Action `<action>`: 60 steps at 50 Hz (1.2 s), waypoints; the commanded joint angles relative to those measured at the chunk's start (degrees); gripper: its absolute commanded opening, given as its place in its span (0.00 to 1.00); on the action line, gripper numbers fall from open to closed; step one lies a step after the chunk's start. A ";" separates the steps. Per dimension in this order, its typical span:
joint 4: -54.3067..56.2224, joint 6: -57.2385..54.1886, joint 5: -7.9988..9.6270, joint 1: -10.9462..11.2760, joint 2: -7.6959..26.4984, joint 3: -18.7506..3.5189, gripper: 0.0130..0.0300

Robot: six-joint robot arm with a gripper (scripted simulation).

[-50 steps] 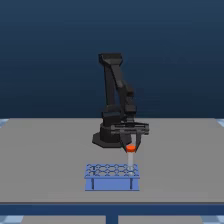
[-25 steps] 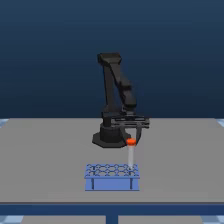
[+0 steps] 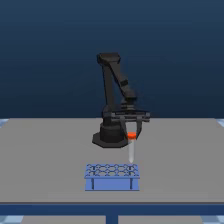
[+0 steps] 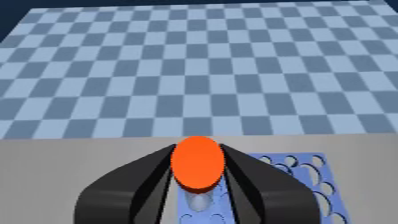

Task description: Pick up the centrifuge tube on the rack

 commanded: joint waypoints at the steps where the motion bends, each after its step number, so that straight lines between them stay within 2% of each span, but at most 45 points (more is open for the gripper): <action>1: 3.95 -5.32 -0.73 0.00 -0.53 -0.79 0.00; 26: 12.18 -14.01 -2.27 0.00 -1.72 -2.78 0.00; 60: 12.56 -14.42 -2.35 0.00 -1.78 -2.89 0.00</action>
